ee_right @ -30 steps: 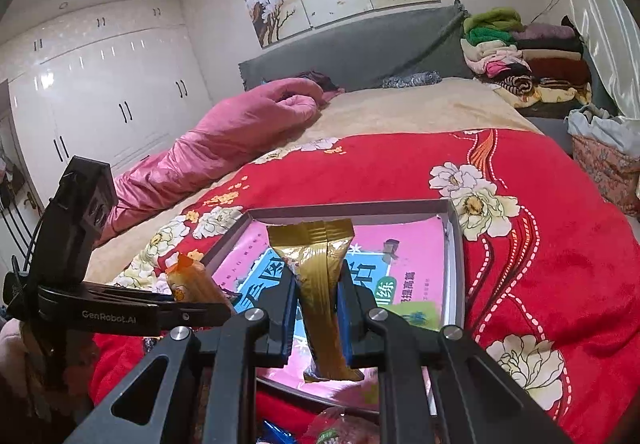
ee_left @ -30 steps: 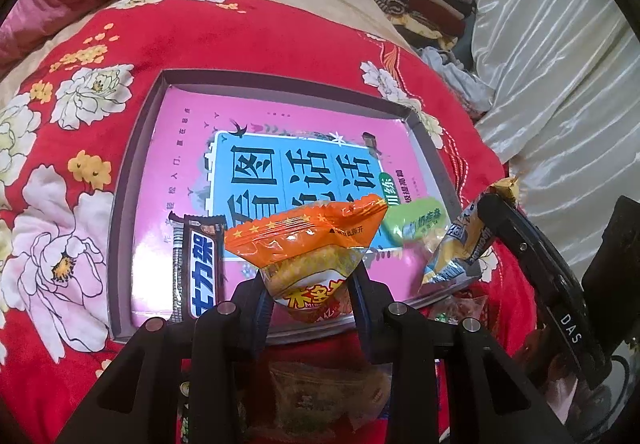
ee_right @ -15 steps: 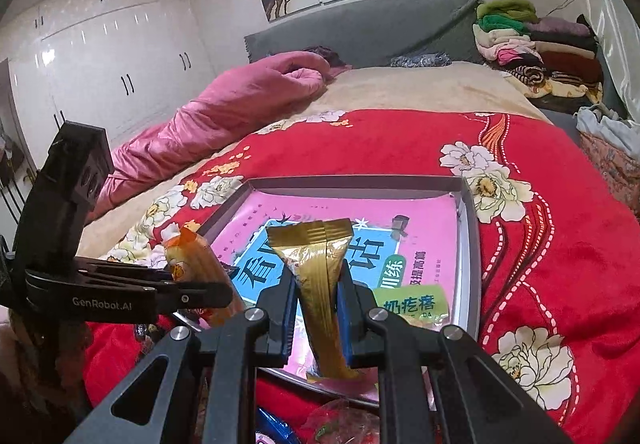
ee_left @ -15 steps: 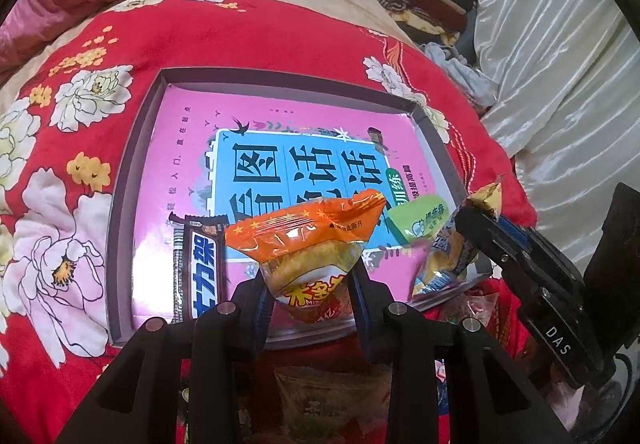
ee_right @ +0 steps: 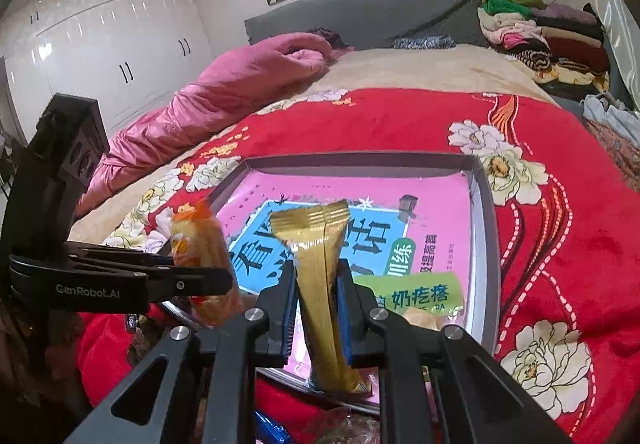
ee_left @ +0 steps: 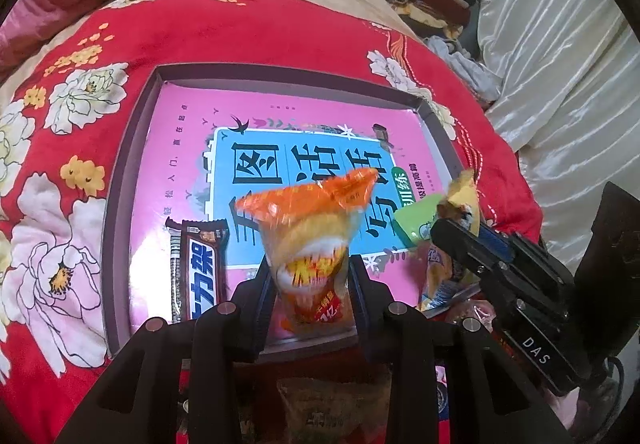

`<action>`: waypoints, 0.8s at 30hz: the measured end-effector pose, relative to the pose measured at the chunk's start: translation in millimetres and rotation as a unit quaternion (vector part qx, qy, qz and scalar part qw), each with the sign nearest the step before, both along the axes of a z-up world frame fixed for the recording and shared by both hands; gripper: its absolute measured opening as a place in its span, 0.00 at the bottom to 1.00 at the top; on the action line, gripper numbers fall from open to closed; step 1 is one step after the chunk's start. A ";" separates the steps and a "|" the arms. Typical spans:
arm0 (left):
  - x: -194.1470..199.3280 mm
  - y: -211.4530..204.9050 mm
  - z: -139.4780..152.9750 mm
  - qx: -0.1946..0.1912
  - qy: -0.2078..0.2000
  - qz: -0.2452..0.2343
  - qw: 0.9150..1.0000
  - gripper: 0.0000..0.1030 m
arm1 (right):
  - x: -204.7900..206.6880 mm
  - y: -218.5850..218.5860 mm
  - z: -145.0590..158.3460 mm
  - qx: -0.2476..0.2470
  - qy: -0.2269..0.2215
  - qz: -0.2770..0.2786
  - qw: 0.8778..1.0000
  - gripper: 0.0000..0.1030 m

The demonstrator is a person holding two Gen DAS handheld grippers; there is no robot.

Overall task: Organize snacks
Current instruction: 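Carry the bread bag with the left gripper over the tray while the right carries the wafer stick, then lower the bread bag onto the book and open the left gripper while the right releases the wafer stick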

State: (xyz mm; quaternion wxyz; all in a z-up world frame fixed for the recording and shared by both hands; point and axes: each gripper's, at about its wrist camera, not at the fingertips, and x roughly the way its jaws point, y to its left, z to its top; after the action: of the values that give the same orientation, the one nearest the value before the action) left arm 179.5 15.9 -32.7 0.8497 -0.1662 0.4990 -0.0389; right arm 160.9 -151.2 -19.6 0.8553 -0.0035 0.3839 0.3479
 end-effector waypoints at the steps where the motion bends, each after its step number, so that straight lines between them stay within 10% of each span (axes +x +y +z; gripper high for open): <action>1: 0.7 -0.1 -1.2 0.000 0.002 0.000 1.000 0.35 | 0.5 0.5 -1.9 -0.002 0.003 0.000 1.000 0.19; 24: -1.6 -1.7 -9.5 0.004 0.011 0.001 1.000 0.35 | -0.4 8.5 -13.7 -0.023 0.024 0.014 0.999 0.20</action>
State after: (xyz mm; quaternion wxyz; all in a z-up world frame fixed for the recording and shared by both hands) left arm 178.0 14.2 -42.2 0.8447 -0.1633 0.5085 -0.0345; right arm 160.6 -142.8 -33.3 0.8405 -0.0197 0.4122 0.3511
